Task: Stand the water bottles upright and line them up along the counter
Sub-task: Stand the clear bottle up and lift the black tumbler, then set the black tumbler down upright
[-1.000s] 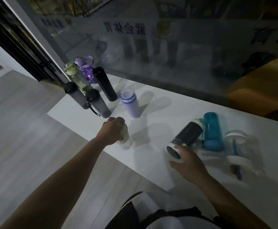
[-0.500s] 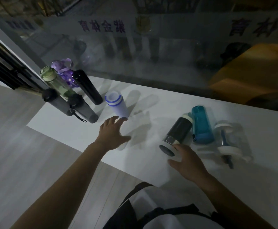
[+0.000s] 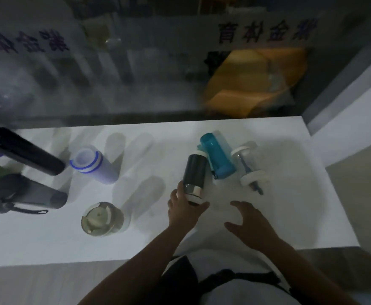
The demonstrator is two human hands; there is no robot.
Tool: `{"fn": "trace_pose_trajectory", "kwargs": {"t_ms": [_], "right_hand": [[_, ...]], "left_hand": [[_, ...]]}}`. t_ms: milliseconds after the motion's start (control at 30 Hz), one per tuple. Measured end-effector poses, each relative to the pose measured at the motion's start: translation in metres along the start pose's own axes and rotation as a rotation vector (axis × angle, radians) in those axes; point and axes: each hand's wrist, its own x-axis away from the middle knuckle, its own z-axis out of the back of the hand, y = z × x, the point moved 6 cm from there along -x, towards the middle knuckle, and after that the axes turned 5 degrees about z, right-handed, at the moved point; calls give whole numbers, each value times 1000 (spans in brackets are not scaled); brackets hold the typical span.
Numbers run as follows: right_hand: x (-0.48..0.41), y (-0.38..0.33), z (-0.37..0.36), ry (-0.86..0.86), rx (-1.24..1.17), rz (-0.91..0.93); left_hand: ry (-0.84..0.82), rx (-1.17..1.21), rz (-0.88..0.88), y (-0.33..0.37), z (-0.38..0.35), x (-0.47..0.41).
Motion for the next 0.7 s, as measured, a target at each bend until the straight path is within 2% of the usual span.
{"fn": "trace_pose_trajectory", "kwargs": {"t_ms": [233, 467, 567, 700], "right_hand": [[33, 23, 7, 55, -29, -144], [41, 21, 0, 71, -74, -155], [38, 12, -2, 76, -103, -120], [29, -8, -4, 76, -114, -78]], "left_hand": [[-12, 252, 108, -5, -7, -18], [5, 337, 88, -17, 25, -25], [69, 301, 26, 0, 64, -17], [137, 87, -106, 23, 112, -17]]}}
